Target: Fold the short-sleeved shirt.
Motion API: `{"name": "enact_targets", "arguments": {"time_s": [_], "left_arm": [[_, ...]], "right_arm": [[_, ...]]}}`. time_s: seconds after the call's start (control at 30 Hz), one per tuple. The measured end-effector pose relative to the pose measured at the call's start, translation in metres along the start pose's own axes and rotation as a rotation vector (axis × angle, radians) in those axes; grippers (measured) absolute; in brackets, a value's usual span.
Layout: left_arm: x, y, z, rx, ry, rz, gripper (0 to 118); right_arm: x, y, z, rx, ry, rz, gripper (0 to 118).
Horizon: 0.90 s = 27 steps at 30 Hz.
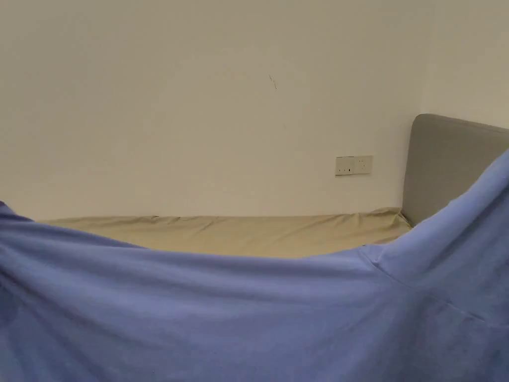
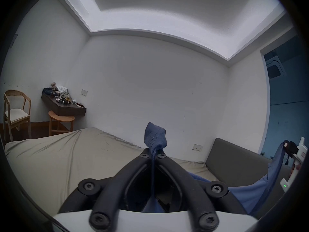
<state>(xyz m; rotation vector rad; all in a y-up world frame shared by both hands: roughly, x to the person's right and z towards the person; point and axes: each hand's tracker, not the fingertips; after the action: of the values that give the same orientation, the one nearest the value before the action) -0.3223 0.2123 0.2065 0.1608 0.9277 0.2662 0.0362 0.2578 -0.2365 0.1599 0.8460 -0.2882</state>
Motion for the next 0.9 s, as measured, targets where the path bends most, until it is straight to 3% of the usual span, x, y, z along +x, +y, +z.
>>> {"name": "enact_targets", "arguments": {"time_s": [0.17, 0.33, 0.47, 0.63, 0.9], "left_arm": [[0.008, 0.012, -0.097, -0.041, -0.003, 0.024, 1], [0.031, 0.052, -0.171, 0.015, -0.005, 0.004, 1], [0.052, 0.086, -0.201, 0.108, -0.040, 0.022, 1], [0.075, 0.116, -0.223, 0.243, -0.037, -0.035, 1], [0.071, 0.083, -0.218, 0.251, -0.053, 0.000, 1]], "right_arm": [[-0.014, 0.013, -0.102, -0.047, -0.027, 0.013, 2], [-0.015, 0.054, -0.184, -0.035, -0.059, -0.054, 2], [-0.039, 0.103, -0.195, 0.082, -0.090, -0.073, 2], [-0.040, 0.148, -0.214, 0.213, -0.054, -0.088, 2], [-0.052, 0.146, -0.197, 0.238, -0.005, -0.041, 2]]}}
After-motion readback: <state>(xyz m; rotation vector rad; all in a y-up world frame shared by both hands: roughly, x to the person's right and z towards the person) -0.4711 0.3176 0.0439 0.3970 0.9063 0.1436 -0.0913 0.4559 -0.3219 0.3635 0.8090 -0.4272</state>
